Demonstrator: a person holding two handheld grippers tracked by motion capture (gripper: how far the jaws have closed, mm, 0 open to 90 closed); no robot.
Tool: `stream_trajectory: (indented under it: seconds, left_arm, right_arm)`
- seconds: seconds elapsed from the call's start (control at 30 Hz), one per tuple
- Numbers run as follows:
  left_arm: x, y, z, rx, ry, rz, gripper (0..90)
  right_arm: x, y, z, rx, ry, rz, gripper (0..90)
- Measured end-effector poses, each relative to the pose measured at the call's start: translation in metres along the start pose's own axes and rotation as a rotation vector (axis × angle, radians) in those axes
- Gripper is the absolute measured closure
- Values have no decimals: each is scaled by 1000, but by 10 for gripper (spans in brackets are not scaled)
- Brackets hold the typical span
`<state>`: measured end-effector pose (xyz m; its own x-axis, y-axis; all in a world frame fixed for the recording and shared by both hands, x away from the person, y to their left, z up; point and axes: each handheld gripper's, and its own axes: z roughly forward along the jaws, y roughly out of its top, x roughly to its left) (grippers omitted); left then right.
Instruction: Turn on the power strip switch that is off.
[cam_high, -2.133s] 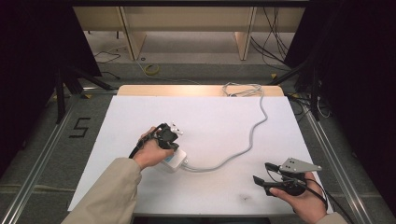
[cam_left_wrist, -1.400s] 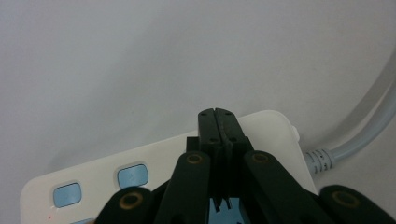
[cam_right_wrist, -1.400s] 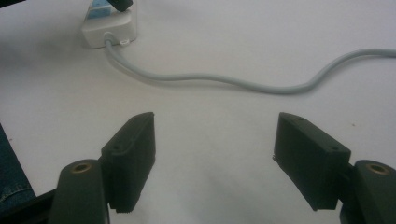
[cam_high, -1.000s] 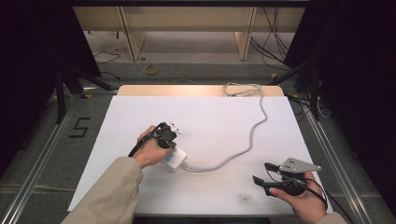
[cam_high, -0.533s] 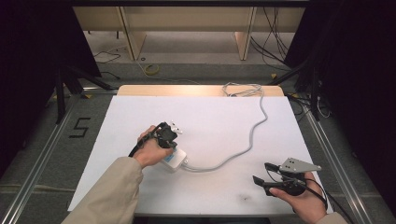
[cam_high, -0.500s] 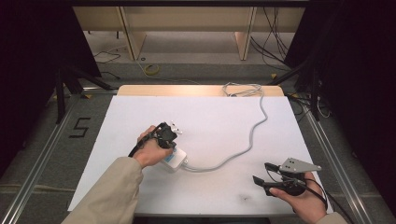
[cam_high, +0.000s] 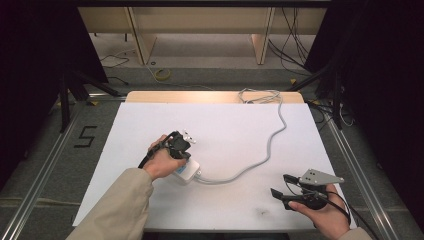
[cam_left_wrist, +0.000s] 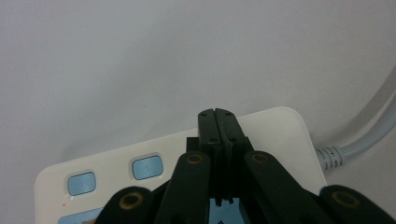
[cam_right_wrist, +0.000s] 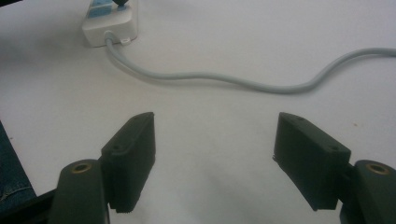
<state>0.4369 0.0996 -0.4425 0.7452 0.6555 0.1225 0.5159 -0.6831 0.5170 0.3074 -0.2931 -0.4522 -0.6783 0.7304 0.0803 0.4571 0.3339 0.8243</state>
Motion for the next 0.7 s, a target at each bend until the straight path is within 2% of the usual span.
stream_trajectory:
  seconds: [0.3, 0.37, 0.6, 0.7]
  left_arm:
    - [0, 0, 1, 4, -3, -1, 900]
    - [1, -1, 1, 8, -17, -11, 900]
    - [-1, -1, 1, 12, -6, -12, 900]
    - [-3, -1, 2, 15, 6, 5, 900]
  right_arm:
    - [1, 0, 0, 3, 0, -1, 299]
    - [1, 0, 0, 2, 0, -1, 299]
    - [1, 0, 0, 2, 0, -2, 299]
    - [1, 1, 0, 1, -1, -2, 299]
